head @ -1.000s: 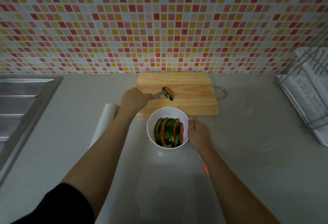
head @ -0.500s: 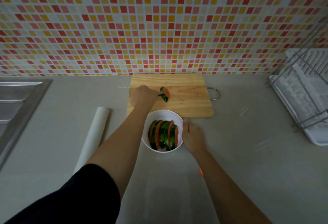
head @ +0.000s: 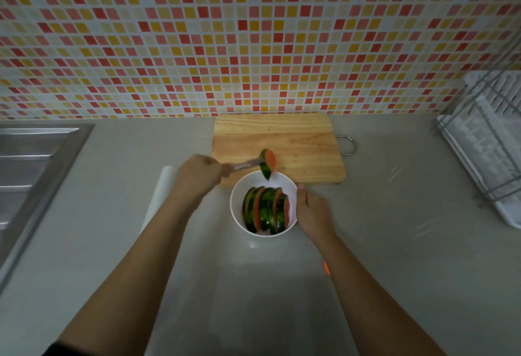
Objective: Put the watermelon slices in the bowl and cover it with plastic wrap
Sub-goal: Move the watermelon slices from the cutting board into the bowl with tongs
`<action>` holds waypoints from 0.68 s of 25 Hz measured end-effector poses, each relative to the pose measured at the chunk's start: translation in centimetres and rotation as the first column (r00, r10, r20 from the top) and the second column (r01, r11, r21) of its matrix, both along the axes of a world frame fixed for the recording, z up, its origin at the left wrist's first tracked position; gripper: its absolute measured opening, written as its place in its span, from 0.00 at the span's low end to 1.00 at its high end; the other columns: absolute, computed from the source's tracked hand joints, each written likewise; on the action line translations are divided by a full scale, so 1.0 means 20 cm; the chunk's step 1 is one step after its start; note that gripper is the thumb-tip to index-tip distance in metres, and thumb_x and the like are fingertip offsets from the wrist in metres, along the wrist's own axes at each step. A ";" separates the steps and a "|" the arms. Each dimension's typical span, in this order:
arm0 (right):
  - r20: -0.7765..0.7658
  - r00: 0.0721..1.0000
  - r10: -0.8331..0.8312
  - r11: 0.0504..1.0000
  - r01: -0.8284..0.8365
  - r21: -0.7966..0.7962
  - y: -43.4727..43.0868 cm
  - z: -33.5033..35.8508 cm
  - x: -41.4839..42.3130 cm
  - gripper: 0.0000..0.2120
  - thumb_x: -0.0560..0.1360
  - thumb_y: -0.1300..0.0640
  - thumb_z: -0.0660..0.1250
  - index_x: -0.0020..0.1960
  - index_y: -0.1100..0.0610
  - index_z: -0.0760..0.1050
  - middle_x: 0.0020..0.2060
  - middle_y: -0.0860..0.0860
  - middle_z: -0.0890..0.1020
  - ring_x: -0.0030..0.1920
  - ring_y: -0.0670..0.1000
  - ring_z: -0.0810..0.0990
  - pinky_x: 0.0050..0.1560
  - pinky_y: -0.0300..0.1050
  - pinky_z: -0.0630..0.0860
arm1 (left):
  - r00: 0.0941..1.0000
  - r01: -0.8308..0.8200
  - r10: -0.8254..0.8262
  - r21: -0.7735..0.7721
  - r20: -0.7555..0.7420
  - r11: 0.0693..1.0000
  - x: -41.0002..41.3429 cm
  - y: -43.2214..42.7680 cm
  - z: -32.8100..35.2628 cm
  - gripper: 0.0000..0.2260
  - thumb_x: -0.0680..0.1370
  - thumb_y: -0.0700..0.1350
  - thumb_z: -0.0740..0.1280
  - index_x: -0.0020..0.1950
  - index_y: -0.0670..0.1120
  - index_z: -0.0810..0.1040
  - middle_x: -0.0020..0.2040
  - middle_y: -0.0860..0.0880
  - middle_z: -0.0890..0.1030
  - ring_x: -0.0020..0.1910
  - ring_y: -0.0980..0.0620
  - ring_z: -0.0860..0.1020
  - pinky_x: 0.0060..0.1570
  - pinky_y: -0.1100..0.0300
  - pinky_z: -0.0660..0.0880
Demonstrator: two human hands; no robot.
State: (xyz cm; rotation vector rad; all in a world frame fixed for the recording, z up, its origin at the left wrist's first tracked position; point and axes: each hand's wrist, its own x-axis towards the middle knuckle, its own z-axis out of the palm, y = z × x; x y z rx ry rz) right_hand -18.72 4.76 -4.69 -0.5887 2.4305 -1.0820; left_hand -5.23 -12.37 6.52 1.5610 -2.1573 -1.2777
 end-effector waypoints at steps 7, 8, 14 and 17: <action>-0.013 1.000 0.009 1.000 -0.009 -0.030 0.00 0.01 0.01 0.25 0.80 0.48 0.48 0.34 0.58 0.73 0.33 0.54 0.76 0.36 0.53 0.73 0.39 0.43 0.64 | 0.862 0.442 -0.289 -0.337 0.417 0.831 0.06 0.41 -0.04 0.15 0.75 0.54 0.64 0.46 0.44 0.82 0.42 0.43 0.82 0.43 0.43 0.80 0.37 0.57 0.72; -0.021 1.000 0.018 0.999 -0.019 -0.032 0.01 0.01 0.01 0.24 0.81 0.48 0.48 0.32 0.56 0.71 0.32 0.54 0.76 0.36 0.54 0.73 0.39 0.43 0.64 | 0.844 0.472 -0.294 -0.363 0.449 0.803 0.02 0.46 -0.05 0.16 0.76 0.54 0.62 0.46 0.42 0.80 0.43 0.42 0.82 0.43 0.41 0.80 0.37 0.57 0.71; -0.036 0.999 0.028 1.000 -0.028 -0.011 0.01 0.02 0.00 0.27 0.80 0.48 0.48 0.35 0.61 0.75 0.30 0.54 0.75 0.34 0.53 0.73 0.38 0.44 0.66 | 0.917 0.357 -0.271 -0.295 0.293 0.886 0.06 0.30 0.02 0.22 0.74 0.61 0.62 0.36 0.43 0.80 0.35 0.46 0.81 0.37 0.46 0.78 0.32 0.59 0.68; -0.058 0.998 0.035 0.999 -0.036 -0.010 0.01 0.01 0.00 0.26 0.80 0.48 0.48 0.34 0.60 0.74 0.25 0.49 0.72 0.29 0.48 0.71 0.31 0.44 0.63 | 0.986 0.143 -0.120 -0.209 0.115 0.967 0.02 0.03 0.05 0.24 0.75 0.60 0.61 0.33 0.41 0.79 0.31 0.46 0.79 0.33 0.50 0.77 0.30 0.60 0.67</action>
